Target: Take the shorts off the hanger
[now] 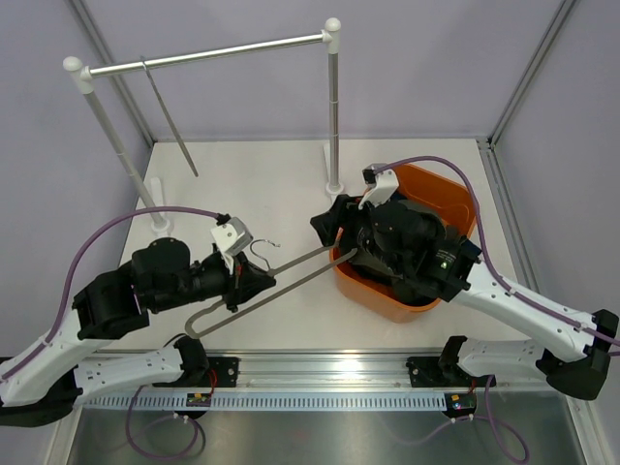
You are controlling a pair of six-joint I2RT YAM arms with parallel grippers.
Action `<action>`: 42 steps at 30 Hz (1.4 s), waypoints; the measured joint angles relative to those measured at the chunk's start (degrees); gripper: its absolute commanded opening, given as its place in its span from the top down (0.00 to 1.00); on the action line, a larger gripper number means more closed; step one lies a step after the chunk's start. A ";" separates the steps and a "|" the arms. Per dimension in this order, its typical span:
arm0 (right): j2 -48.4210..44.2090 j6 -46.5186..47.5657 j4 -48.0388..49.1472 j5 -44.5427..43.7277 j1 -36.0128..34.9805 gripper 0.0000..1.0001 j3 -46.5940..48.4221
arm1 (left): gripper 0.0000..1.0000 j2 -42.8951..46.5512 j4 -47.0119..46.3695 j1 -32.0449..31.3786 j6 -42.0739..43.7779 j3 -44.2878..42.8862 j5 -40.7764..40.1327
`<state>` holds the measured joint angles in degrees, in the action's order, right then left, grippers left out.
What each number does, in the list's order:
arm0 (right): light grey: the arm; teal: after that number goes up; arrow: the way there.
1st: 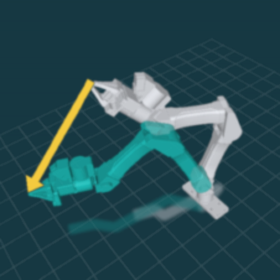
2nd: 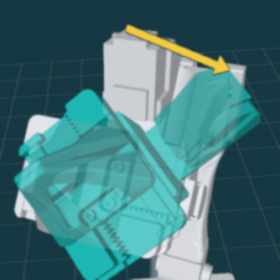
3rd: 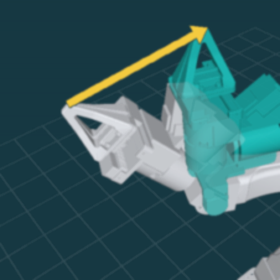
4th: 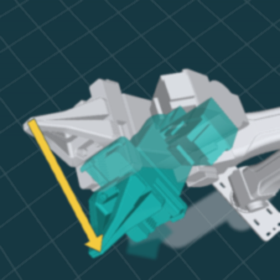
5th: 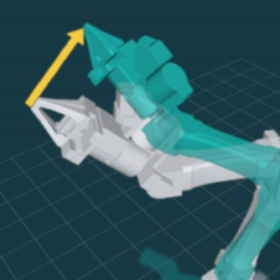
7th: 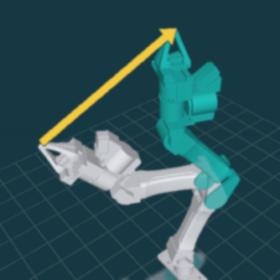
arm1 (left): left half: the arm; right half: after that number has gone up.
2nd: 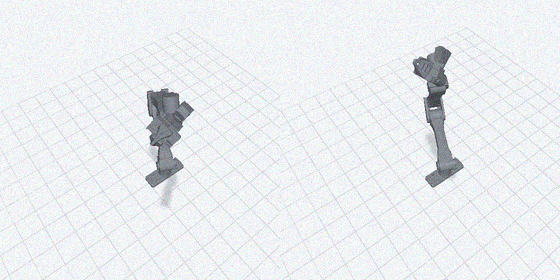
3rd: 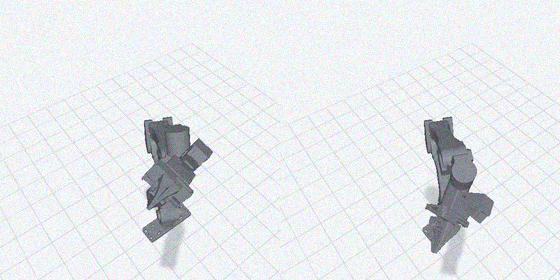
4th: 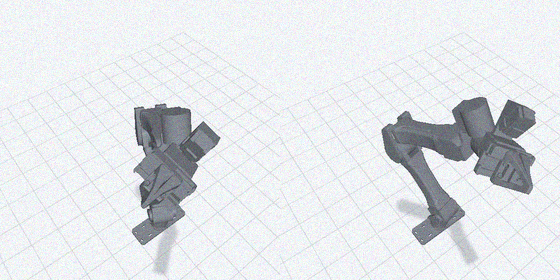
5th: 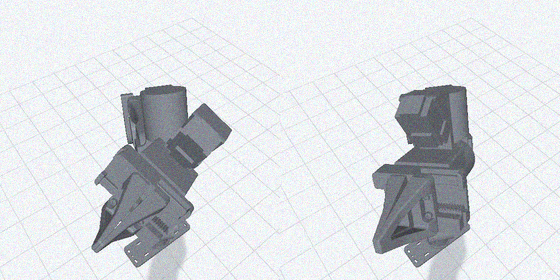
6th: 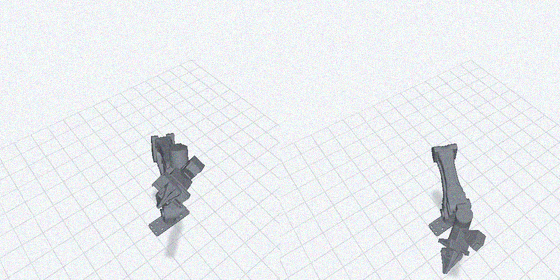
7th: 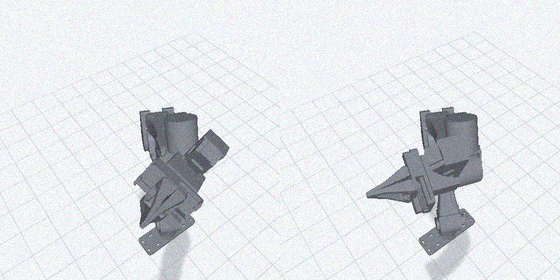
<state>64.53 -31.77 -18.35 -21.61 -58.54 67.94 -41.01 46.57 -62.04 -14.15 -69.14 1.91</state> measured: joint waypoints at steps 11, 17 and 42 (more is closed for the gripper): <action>1.11 3.82 -8.07 -10.27 -1.27 0.28 11.21 | 1.00 -3.85 0.15 -0.92 0.57 -6.78 -6.16; -1.60 9.57 -17.90 -18.93 1.29 0.27 14.95 | 1.00 -4.83 3.10 0.63 -0.96 -13.62 -23.71; -6.29 13.88 -24.81 -19.61 4.81 0.26 14.32 | 1.00 -45.97 0.02 21.33 0.85 -45.46 -34.71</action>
<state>58.24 -17.89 -43.16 -41.21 -53.74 82.26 -86.98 46.59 -40.71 -13.30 -114.61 -32.80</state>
